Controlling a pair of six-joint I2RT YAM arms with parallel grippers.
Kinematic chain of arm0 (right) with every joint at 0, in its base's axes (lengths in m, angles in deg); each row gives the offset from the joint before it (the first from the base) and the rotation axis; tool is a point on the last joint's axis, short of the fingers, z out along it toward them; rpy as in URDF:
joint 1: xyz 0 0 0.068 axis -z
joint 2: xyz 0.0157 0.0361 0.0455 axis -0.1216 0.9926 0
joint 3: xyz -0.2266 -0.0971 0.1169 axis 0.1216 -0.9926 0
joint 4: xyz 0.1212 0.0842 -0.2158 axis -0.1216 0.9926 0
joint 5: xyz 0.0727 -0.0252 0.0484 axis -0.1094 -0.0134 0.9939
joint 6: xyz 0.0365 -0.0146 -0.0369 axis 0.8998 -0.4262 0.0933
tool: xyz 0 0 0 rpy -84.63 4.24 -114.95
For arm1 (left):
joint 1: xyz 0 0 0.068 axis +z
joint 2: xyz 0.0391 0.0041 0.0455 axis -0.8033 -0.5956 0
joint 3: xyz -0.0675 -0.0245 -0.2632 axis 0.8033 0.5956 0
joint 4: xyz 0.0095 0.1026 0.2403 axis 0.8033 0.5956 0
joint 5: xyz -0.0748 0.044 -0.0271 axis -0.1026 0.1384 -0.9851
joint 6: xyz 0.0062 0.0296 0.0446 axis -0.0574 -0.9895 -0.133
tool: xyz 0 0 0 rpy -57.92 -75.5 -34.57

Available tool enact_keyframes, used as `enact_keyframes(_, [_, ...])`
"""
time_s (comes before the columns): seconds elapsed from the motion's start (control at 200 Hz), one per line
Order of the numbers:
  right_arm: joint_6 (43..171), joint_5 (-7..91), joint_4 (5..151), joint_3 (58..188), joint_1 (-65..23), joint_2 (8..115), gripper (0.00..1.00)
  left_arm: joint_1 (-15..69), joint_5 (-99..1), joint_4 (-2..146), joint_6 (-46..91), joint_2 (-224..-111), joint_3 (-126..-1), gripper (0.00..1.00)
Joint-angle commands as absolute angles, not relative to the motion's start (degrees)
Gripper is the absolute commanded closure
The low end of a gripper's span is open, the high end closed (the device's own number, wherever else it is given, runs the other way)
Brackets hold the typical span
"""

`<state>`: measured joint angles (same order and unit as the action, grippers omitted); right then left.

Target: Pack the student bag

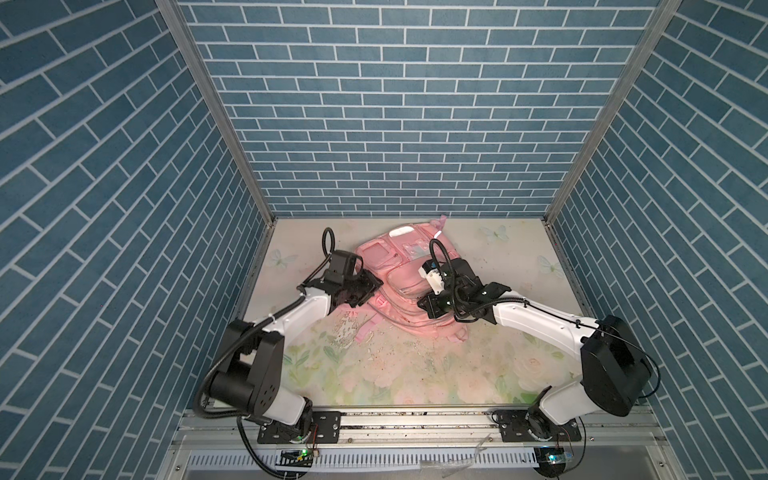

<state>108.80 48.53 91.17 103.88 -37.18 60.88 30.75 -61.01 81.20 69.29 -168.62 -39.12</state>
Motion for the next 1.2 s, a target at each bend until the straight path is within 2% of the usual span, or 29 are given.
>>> enact_keyframes(0.0, [109.40,48.29,92.28,105.56,-37.84,61.48,1.00,25.28,-55.33,69.00,83.63,-164.49,-34.53,0.48])
enact_keyframes(0.24, [109.15,48.18,91.65,104.26,-37.91,60.68,1.00,15.79,-42.70,64.48,92.13,-162.84,-32.99,0.47])
enact_keyframes(0.52, [108.50,48.43,91.30,103.91,-37.92,60.83,1.00,12.62,-42.86,58.25,96.43,-169.17,-32.82,0.48])
enact_keyframes(0.61, [107.94,48.07,91.72,103.86,-37.92,60.69,1.00,12.63,-43.65,58.63,95.99,-170.64,-33.84,0.57])
enact_keyframes(0.74, [106.85,47.15,92.55,103.22,-37.59,59.80,1.00,13.49,-43.10,60.18,94.15,-169.97,-33.77,0.89])
enact_keyframes(0.8, [106.67,46.31,93.11,102.65,-36.79,59.20,1.00,14.55,-43.52,61.90,92.64,-169.09,-33.61,1.00])
enact_keyframes(0.99, [104.58,45.89,93.75,99.78,-30.47,56.82,1.00,18.95,-46.62,66.80,86.87,-165.01,-32.41,1.00])
enact_keyframes(1.195, [99.40,45.72,95.35,100.81,-22.76,57.38,1.00,25.92,-54.78,72.86,77.92,-163.48,-33.51,1.00])
